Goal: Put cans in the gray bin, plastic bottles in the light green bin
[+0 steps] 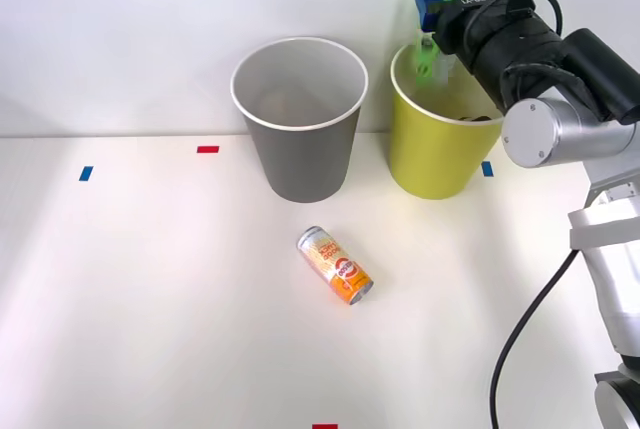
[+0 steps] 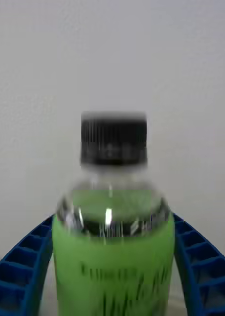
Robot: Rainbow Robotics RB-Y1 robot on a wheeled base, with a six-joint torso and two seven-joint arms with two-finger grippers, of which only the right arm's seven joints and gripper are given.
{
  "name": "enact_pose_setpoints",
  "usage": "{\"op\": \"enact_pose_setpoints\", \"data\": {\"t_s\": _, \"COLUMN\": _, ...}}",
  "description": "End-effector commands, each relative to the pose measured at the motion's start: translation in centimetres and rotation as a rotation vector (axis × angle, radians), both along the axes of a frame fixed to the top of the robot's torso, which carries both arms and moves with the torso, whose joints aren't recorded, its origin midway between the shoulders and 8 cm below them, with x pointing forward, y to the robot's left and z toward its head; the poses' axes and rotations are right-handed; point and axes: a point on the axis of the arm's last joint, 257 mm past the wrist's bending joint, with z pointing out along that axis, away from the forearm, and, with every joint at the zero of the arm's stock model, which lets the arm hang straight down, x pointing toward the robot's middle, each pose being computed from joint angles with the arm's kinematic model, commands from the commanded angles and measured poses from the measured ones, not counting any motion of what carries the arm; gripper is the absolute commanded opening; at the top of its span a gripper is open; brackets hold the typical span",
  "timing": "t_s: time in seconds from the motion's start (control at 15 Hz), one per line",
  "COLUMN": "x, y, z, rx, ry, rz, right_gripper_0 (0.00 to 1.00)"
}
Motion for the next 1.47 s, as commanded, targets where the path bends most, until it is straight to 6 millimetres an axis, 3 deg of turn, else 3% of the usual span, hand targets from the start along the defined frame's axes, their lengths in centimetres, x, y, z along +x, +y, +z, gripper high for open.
{"op": "enact_pose_setpoints", "data": {"t_s": 0.07, "x": -0.2, "y": 0.4, "z": 0.5, "rx": 0.033, "ry": -0.013, "rz": 0.010, "right_gripper_0": 1.00}}
{"op": "enact_pose_setpoints", "data": {"t_s": 0.4, "x": -1.8, "y": 2.0, "z": 0.8, "rx": 0.155, "ry": -0.086, "rz": 0.062, "right_gripper_0": 1.00}}
{"op": "enact_pose_setpoints", "data": {"t_s": 0.6, "x": -5.7, "y": 2.5, "z": 0.8, "rx": 0.200, "ry": -0.141, "rz": 0.093, "right_gripper_0": 1.00}}
{"op": "enact_pose_setpoints", "data": {"t_s": 0.8, "x": -10.4, "y": 1.2, "z": -0.1, "rx": 0.238, "ry": -0.157, "rz": 0.096, "right_gripper_0": 1.00}}
{"op": "enact_pose_setpoints", "data": {"t_s": 1.0, "x": -14.6, "y": -0.9, "z": -3.3, "rx": 0.270, "ry": -0.111, "rz": 0.065, "right_gripper_0": 1.00}}
{"op": "enact_pose_setpoints", "data": {"t_s": 1.27, "x": -19.7, "y": -5.0, "z": -10.0, "rx": 0.317, "ry": -0.002, "rz": -0.040, "right_gripper_0": 1.00}}
{"op": "enact_pose_setpoints", "data": {"t_s": 1.47, "x": -22.0, "y": -6.5, "z": -14.7, "rx": 0.347, "ry": 0.087, "rz": -0.102, "right_gripper_0": 1.00}}
